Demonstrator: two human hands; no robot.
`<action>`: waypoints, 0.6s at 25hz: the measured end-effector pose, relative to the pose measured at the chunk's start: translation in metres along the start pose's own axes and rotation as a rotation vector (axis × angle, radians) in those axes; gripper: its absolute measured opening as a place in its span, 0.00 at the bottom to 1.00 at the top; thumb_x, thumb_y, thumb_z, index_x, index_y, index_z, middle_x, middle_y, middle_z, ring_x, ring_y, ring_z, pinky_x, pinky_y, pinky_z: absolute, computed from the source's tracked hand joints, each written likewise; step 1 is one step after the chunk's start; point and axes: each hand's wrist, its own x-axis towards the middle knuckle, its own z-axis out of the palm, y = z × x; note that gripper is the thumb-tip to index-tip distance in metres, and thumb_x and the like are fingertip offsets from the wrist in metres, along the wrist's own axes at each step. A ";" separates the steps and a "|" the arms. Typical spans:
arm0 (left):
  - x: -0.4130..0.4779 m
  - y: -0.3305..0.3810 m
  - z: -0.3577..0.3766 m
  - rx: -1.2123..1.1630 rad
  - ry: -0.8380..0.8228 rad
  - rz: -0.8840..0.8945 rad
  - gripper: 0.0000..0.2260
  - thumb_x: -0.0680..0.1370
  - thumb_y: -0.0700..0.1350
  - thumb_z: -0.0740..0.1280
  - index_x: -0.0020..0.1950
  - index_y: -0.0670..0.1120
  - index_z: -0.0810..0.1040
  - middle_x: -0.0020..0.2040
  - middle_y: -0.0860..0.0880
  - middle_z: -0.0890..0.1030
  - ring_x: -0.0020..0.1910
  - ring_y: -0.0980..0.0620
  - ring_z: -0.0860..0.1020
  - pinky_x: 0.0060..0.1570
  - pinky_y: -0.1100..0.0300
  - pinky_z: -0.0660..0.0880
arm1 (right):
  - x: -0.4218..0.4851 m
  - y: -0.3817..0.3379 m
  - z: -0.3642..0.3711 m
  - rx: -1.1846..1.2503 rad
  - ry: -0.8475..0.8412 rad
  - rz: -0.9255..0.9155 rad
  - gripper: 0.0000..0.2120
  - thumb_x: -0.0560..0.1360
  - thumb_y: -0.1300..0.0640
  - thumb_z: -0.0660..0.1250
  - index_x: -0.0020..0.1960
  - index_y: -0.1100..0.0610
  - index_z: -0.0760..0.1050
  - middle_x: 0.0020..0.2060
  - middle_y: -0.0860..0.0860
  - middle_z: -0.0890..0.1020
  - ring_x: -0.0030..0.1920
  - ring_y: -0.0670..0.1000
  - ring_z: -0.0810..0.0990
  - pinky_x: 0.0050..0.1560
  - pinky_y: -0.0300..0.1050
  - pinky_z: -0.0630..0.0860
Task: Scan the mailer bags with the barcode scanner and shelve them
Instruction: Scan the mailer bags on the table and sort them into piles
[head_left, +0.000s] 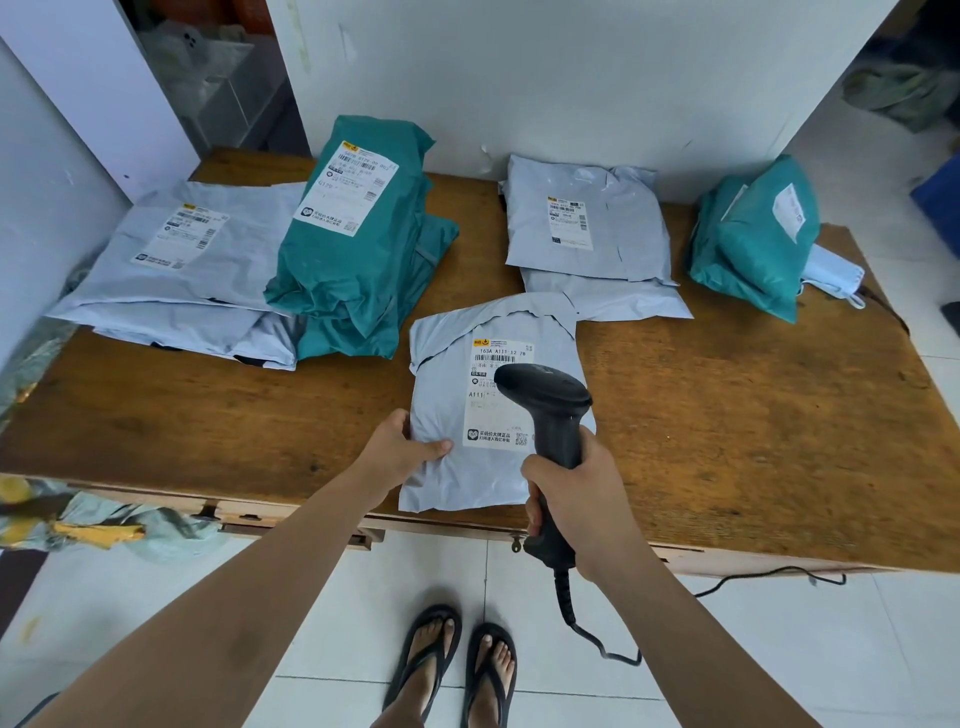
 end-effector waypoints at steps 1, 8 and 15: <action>0.001 0.000 -0.001 -0.004 -0.004 -0.006 0.21 0.71 0.44 0.74 0.58 0.47 0.67 0.54 0.50 0.73 0.51 0.49 0.74 0.31 0.64 0.72 | 0.000 0.000 0.000 -0.007 0.007 -0.006 0.07 0.72 0.67 0.62 0.50 0.62 0.69 0.27 0.57 0.72 0.19 0.48 0.69 0.28 0.43 0.74; 0.006 -0.001 -0.005 0.026 -0.021 -0.017 0.29 0.70 0.45 0.75 0.67 0.44 0.67 0.61 0.46 0.75 0.52 0.48 0.75 0.40 0.60 0.77 | -0.002 0.000 0.005 -0.053 0.015 -0.053 0.05 0.72 0.67 0.62 0.47 0.61 0.67 0.26 0.57 0.71 0.18 0.48 0.69 0.26 0.43 0.73; 0.012 0.002 -0.007 -0.029 -0.059 -0.034 0.27 0.72 0.51 0.73 0.65 0.43 0.68 0.50 0.50 0.76 0.43 0.53 0.76 0.39 0.61 0.75 | -0.002 0.000 0.005 -0.033 0.040 -0.055 0.06 0.72 0.67 0.62 0.48 0.61 0.68 0.27 0.59 0.71 0.18 0.49 0.68 0.27 0.44 0.73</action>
